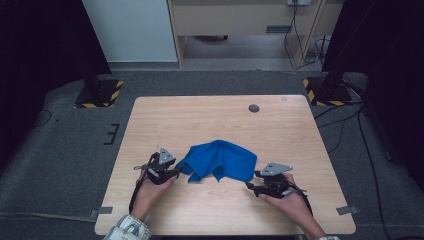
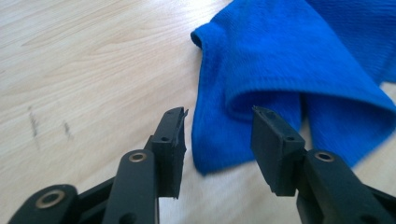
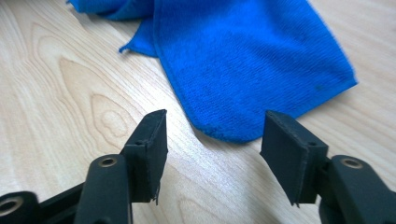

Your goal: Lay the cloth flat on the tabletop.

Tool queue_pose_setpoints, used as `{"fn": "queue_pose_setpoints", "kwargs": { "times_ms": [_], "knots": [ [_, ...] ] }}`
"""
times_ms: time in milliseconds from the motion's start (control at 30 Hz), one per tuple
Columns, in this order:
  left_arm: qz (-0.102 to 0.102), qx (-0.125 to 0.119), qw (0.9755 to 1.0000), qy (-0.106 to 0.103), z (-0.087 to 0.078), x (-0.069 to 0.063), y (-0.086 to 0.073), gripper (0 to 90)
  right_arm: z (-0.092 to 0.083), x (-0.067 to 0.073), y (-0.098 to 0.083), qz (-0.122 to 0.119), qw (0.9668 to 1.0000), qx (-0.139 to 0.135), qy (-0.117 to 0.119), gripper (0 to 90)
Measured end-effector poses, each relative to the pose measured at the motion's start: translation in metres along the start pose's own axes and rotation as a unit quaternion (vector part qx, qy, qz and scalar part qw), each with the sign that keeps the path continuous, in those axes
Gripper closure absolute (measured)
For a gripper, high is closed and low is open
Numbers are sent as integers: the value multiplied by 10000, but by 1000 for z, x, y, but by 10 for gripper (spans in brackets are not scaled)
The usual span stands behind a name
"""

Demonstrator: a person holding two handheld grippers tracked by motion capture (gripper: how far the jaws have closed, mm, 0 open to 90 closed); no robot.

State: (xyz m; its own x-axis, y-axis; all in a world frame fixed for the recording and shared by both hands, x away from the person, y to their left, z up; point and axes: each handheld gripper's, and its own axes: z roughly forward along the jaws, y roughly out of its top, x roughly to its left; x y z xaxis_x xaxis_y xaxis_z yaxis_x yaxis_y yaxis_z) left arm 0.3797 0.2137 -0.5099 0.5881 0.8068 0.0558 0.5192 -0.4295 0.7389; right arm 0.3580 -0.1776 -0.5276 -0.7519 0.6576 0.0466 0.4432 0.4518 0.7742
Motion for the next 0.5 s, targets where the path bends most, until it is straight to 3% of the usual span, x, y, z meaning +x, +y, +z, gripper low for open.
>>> {"fn": "queue_pose_setpoints", "kwargs": {
  "times_ms": [167, 500],
  "knots": [
    [155, -131, 9998, -82, -15, -7, -3, 556, 11, -1, 0, -39, 9998, 175, -28, 461],
    [519, -112, 9978, -406, -10, -26, 1, 558, 13, -5, 1, -159, 9998, 102, -78, 831]
  ]
}}
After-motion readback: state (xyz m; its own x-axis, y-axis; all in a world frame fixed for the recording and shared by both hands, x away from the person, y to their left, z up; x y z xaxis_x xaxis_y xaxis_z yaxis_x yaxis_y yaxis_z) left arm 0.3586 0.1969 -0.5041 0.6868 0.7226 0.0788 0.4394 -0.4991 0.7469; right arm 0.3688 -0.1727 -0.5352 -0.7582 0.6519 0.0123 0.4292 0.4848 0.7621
